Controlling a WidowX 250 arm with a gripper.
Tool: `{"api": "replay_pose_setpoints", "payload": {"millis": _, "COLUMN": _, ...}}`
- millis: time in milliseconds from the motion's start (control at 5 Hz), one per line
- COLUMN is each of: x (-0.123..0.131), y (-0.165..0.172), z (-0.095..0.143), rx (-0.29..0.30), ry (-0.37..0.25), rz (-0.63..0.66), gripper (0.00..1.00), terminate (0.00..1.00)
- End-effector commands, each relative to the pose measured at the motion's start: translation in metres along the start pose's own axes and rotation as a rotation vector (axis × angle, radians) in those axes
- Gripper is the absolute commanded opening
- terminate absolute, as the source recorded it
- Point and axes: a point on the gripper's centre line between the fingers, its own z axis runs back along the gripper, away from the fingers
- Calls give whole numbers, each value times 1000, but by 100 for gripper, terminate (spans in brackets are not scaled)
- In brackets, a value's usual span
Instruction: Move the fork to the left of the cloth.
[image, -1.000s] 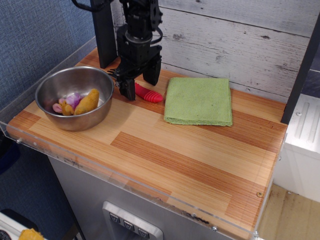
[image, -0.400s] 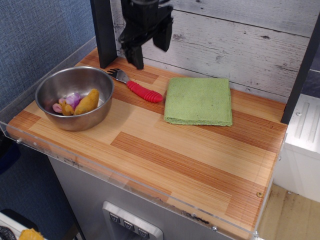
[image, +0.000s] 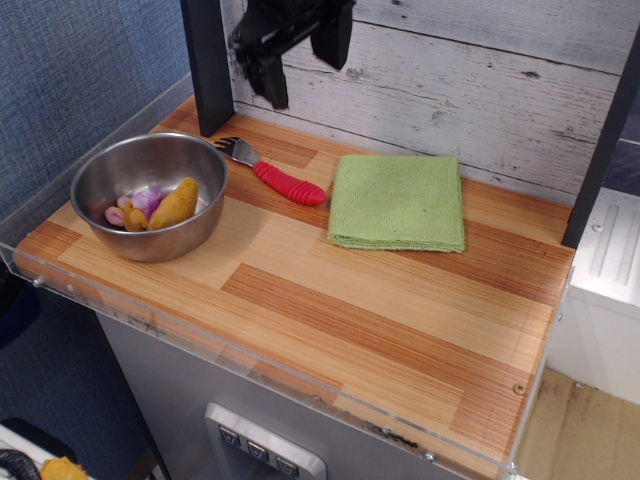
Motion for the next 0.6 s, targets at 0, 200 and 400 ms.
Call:
{"api": "replay_pose_setpoints", "payload": {"millis": 0, "x": 1, "y": 7, "z": 20, "rx": -46, "ry": -22, "rz": 1, "gripper": 100, "terminate": 0}}
{"api": "replay_pose_setpoints", "payload": {"millis": 200, "x": 1, "y": 7, "z": 20, "rx": -46, "ry": -22, "rz": 1, "gripper": 100, "terminate": 0}}
{"api": "replay_pose_setpoints", "payload": {"millis": 400, "x": 1, "y": 7, "z": 20, "rx": -46, "ry": -22, "rz": 1, "gripper": 100, "terminate": 100}}
